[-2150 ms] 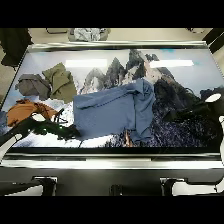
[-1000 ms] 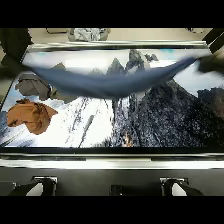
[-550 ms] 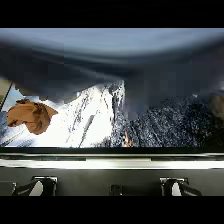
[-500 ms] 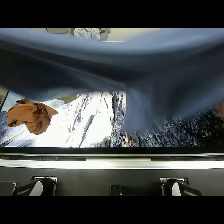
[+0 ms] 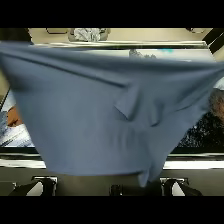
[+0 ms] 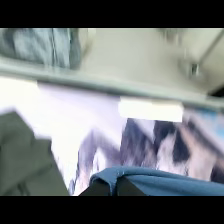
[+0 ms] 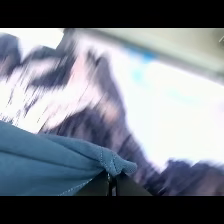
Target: Fold the shirts.
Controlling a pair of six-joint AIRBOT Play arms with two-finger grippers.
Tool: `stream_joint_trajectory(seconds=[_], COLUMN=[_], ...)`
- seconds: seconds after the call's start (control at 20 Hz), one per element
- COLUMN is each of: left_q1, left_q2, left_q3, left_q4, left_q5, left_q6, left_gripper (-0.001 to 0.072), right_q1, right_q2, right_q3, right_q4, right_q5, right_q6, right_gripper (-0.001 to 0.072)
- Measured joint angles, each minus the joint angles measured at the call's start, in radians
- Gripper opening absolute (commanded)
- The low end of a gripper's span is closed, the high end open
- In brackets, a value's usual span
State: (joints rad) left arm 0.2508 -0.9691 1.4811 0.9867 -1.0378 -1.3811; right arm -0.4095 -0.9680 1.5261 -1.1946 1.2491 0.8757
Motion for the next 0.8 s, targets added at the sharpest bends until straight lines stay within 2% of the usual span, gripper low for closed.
stream_joint_trajectory(seconds=[0.1, 0.2, 0.35, 0.5, 0.6, 0.65, 0.7, 0.75, 0.8], left_q1=[-0.043, -0.069, -0.081, -0.088, -0.089, -0.089, -0.088, -0.082, -0.071], left_q2=[-0.119, -0.255, -0.454, -0.609, -0.668, -0.687, -0.700, -0.709, -0.716], left_q3=[-0.110, -0.163, -0.161, -0.126, -0.113, -0.110, -0.105, -0.095, -0.081], left_q4=[0.003, 0.000, -0.041, -0.101, -0.143, -0.155, -0.164, -0.176, -0.183], left_q5=[0.061, 0.122, 0.189, 0.217, 0.221, 0.209, 0.185, 0.153, 0.101], left_q6=[0.036, 0.057, 0.068, 0.076, 0.077, 0.079, 0.080, 0.080, 0.080], left_gripper=[0.0026, 0.0026, 0.0027, 0.0027, 0.0028, 0.0037, 0.0259, 0.0492, 0.0546], right_q1=[0.024, 0.073, 0.155, 0.207, 0.228, 0.235, 0.238, 0.235, 0.224], right_q2=[-0.138, -0.293, -0.490, -0.624, -0.678, -0.695, -0.704, -0.705, -0.699], right_q3=[-0.058, -0.095, -0.119, -0.129, -0.130, -0.131, -0.129, -0.120, -0.106], right_q4=[0.002, 0.006, 0.044, 0.083, 0.105, 0.112, 0.118, 0.124, 0.125], right_q5=[-0.017, -0.092, -0.298, -0.506, -0.576, -0.587, -0.587, -0.580, -0.556], right_q6=[0.012, 0.023, 0.059, 0.137, 0.180, 0.192, 0.204, 0.206, 0.202], right_gripper=[0.0046, 0.0047, 0.0048, 0.0048, 0.0049, 0.0092, 0.0348, 0.0561, 0.0573])
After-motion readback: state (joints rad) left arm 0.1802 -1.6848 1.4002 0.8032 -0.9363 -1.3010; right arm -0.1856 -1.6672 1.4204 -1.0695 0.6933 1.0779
